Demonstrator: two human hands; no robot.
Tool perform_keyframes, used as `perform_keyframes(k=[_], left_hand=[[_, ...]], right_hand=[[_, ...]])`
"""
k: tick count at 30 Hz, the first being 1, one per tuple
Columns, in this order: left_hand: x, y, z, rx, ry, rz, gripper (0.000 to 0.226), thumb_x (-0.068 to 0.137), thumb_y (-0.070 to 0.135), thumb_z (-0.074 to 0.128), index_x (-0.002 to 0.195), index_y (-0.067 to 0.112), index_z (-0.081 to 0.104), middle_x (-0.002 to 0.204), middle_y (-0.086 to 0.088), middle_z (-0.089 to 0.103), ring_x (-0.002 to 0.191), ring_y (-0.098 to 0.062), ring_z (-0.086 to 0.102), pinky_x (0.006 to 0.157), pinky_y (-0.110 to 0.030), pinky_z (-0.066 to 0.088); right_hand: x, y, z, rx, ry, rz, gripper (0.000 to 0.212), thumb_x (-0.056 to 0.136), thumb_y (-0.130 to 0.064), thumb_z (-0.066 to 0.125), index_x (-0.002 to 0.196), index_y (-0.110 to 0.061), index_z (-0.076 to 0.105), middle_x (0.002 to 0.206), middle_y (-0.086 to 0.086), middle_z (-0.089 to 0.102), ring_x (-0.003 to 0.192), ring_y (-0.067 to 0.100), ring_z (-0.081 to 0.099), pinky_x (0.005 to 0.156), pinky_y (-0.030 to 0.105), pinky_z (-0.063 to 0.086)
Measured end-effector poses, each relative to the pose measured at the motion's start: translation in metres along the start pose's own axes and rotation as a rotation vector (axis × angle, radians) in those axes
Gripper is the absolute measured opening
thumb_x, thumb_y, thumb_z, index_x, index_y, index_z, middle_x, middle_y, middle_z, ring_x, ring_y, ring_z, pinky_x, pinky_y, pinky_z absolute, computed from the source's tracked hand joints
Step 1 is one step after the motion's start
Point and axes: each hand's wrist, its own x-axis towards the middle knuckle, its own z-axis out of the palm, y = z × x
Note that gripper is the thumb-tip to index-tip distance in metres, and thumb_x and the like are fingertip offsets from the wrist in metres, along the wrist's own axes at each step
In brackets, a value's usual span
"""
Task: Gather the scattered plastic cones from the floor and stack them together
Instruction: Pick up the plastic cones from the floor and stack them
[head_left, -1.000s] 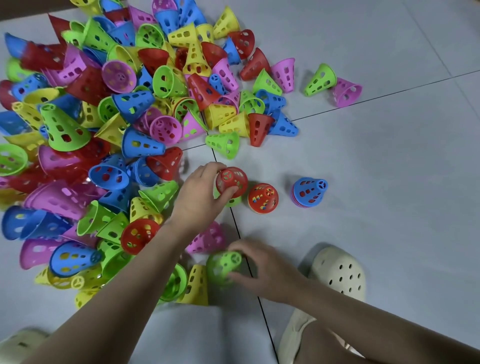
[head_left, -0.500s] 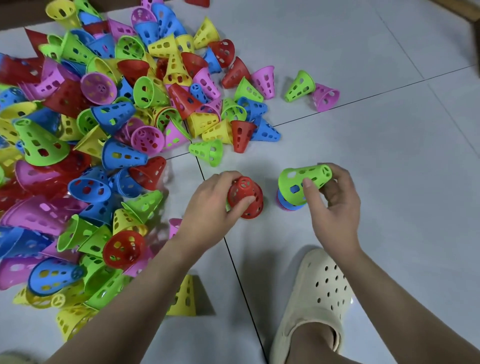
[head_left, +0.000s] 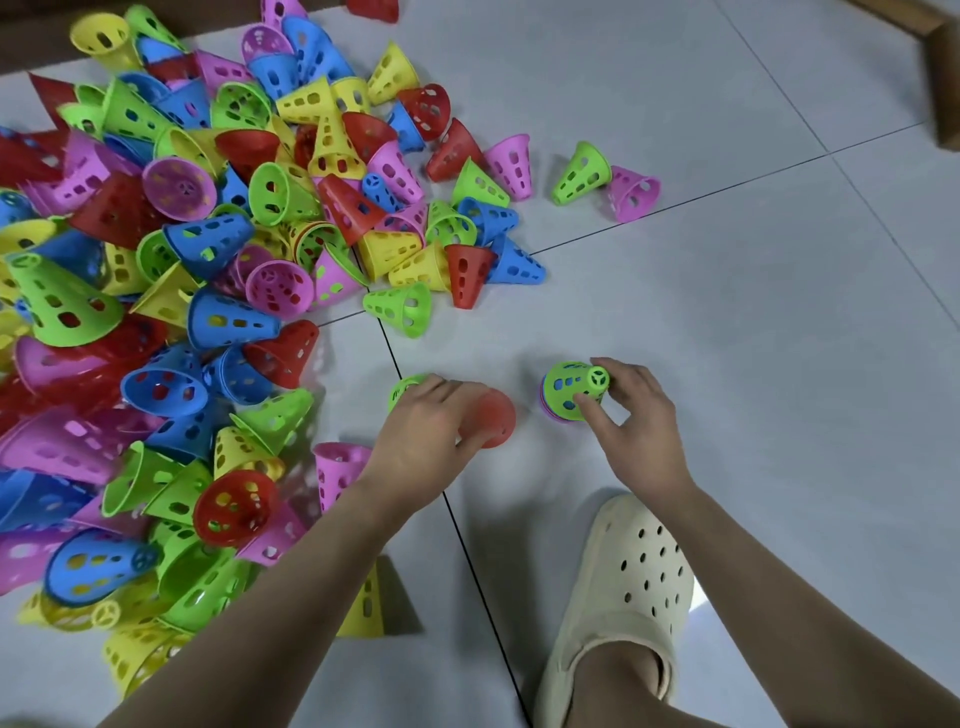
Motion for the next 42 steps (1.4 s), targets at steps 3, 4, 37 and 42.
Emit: perform_keyframes(k=[3, 4, 37, 42], left_hand=[[-0.003, -0.005, -0.007, -0.020, 0.038, 0.052, 0.041, 0.087, 0.039, 0.067, 0.122, 0.019, 0.067, 0.108, 0.005, 0.071, 0.103, -0.021, 0.060, 0.094, -0.037, 0.048], [-0.006, -0.008, -0.012, -0.031, 0.079, 0.079, 0.039, 0.088, 0.039, 0.067, 0.120, 0.017, 0.069, 0.108, 0.005, 0.072, 0.102, -0.020, 0.061, 0.094, -0.035, 0.048], [-0.082, -0.074, -0.022, 0.084, 0.073, -0.742, 0.048, 0.079, 0.060, 0.068, 0.112, 0.030, 0.050, 0.088, 0.015, 0.070, 0.090, -0.015, 0.067, 0.089, -0.041, 0.051], [-0.071, -0.063, -0.033, -0.287, 0.128, -0.739, 0.054, 0.074, 0.050, 0.082, 0.106, 0.025, 0.047, 0.089, 0.010, 0.066, 0.076, -0.011, 0.066, 0.068, -0.033, 0.057]], right_hand=[[0.006, 0.004, 0.001, -0.017, -0.094, 0.031, 0.037, 0.088, -0.018, 0.075, 0.123, -0.023, 0.065, 0.114, -0.002, 0.060, 0.104, 0.013, 0.061, 0.095, 0.038, 0.053], [0.010, 0.003, -0.001, -0.031, -0.129, 0.031, 0.036, 0.087, -0.020, 0.076, 0.122, -0.024, 0.065, 0.113, -0.001, 0.061, 0.104, 0.012, 0.061, 0.095, 0.038, 0.053], [0.071, -0.115, 0.135, -0.823, -0.906, -0.414, 0.046, 0.083, -0.030, 0.070, 0.127, -0.020, 0.056, 0.123, 0.004, 0.060, 0.114, 0.028, 0.056, 0.087, 0.038, 0.049], [0.079, -0.117, 0.111, -0.534, -0.777, -0.304, 0.053, 0.082, -0.032, 0.076, 0.131, -0.024, 0.058, 0.126, 0.005, 0.061, 0.114, 0.024, 0.056, 0.093, 0.037, 0.049]])
